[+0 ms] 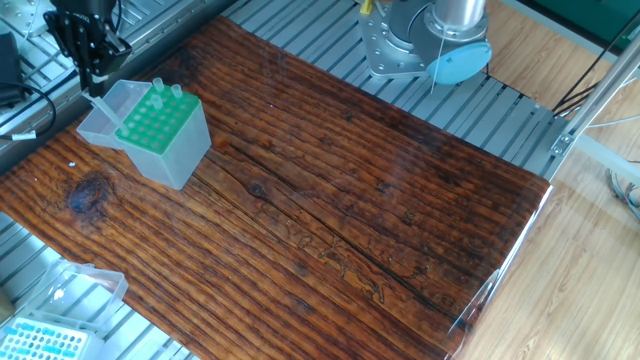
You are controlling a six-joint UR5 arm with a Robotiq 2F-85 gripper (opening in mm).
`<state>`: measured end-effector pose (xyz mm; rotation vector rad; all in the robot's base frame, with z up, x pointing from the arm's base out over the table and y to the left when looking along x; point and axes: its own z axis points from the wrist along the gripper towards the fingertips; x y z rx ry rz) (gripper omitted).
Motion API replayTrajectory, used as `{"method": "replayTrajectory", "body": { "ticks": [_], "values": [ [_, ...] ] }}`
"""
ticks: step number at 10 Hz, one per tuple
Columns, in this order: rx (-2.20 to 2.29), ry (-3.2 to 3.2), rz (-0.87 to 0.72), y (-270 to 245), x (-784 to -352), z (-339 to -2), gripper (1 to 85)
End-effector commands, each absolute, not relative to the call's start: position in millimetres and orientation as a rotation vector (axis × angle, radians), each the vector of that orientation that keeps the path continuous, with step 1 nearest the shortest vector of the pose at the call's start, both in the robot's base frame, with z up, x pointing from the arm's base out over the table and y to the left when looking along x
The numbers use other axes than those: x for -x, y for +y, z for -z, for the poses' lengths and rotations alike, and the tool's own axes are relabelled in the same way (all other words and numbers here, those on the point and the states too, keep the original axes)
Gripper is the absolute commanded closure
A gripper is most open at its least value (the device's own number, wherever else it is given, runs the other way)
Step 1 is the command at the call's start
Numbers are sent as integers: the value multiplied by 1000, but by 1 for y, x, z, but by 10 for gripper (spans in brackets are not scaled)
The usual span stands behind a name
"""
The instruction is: Insert a large pipette tip into the holder for large pipette tips
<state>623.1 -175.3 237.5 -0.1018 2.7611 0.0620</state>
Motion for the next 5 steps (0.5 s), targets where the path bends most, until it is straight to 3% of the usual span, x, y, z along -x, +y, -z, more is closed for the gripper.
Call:
{"method": "replayTrajectory", "body": {
  "ticks": [1,4,5],
  "values": [
    [61,2795,-85,-174,-617,-233,847],
    [49,2836,-101,-172,-607,-230,843],
    [66,2847,-120,-169,-604,-229,790]
  ]
}}
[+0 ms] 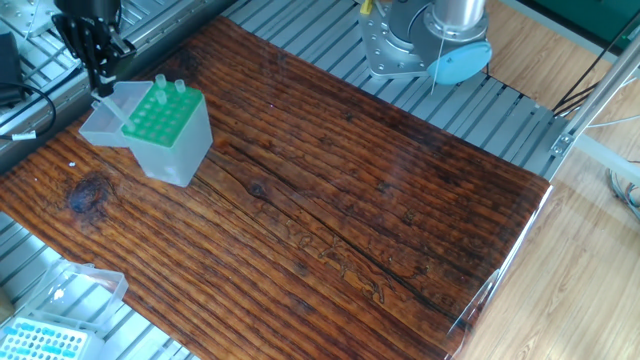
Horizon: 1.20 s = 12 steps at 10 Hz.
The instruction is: Insert a large pipette tip into the holder for large pipette tips
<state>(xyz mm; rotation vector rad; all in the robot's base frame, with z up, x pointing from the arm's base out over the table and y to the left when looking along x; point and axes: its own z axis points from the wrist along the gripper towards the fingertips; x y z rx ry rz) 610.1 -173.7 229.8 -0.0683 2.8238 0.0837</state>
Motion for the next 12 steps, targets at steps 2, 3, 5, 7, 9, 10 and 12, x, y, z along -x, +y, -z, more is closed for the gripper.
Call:
{"method": "replayTrajectory", "body": {
  "ticks": [2,3,5,7,9,10,12],
  "values": [
    [115,2845,-124,-167,-606,-229,627],
    [136,2843,-127,-167,-607,-229,550],
    [150,2849,-126,-167,-607,-230,507],
    [152,2856,-112,-170,-606,-231,510],
    [156,2872,-100,-170,-600,-235,520],
    [157,2881,-47,-171,-597,-243,537],
    [93,2895,-3,-155,-594,-259,777]
  ]
}}
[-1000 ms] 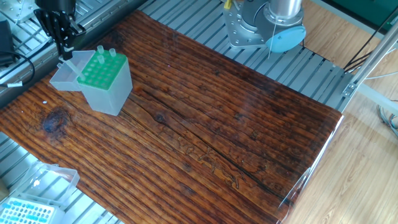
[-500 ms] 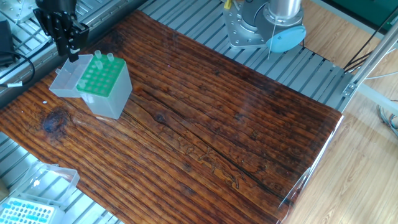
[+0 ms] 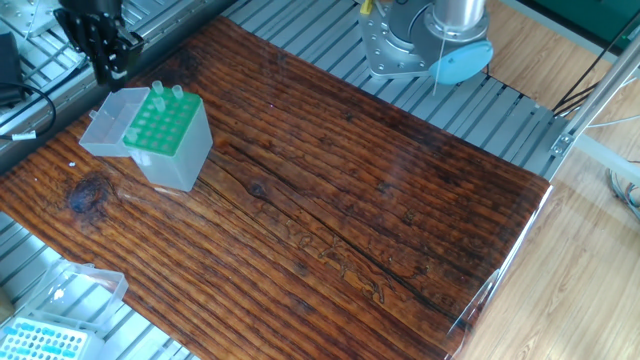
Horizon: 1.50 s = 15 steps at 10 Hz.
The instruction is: Insert a large pipette tip into the holder for large pipette tips
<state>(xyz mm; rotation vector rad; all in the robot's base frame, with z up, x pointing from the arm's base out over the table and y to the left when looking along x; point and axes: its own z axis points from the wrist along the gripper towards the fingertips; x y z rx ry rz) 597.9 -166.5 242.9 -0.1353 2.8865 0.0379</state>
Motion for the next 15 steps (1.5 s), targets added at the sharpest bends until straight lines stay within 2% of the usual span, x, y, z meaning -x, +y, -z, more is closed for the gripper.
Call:
{"method": "replayTrajectory", "body": {
  "ticks": [1,3,5,7,8,12,15],
  "values": [
    [77,2894,8,-142,-593,-269,847],
    [114,2888,43,-127,-589,-281,847],
    [159,2907,-47,-106,-582,-282,847],
    [184,2983,-54,-94,-563,-275,847],
    [178,3001,-86,-80,-561,-268,847],
    [127,2931,5,-56,-583,-212,847],
    [9,2988,-99,-33,-542,-211,847]
  ]
}}
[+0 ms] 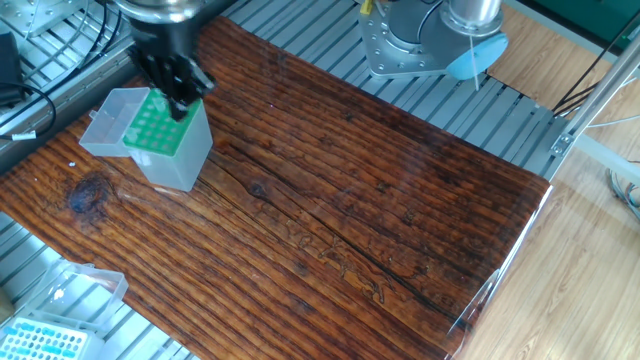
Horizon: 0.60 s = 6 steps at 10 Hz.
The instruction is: Insert a large pipette tip into the holder for large pipette tips
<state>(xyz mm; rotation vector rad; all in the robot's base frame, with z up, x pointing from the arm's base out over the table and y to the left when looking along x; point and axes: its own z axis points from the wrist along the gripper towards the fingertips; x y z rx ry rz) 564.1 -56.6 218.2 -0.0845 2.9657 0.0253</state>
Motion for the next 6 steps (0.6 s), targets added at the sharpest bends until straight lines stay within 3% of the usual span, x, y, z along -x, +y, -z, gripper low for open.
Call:
{"method": "replayTrajectory", "body": {
  "ticks": [1,6],
  "values": [
    [2,3005,-112,-32,-533,-215,847],
    [22,3000,-48,-42,-531,-212,847]
  ]
}}
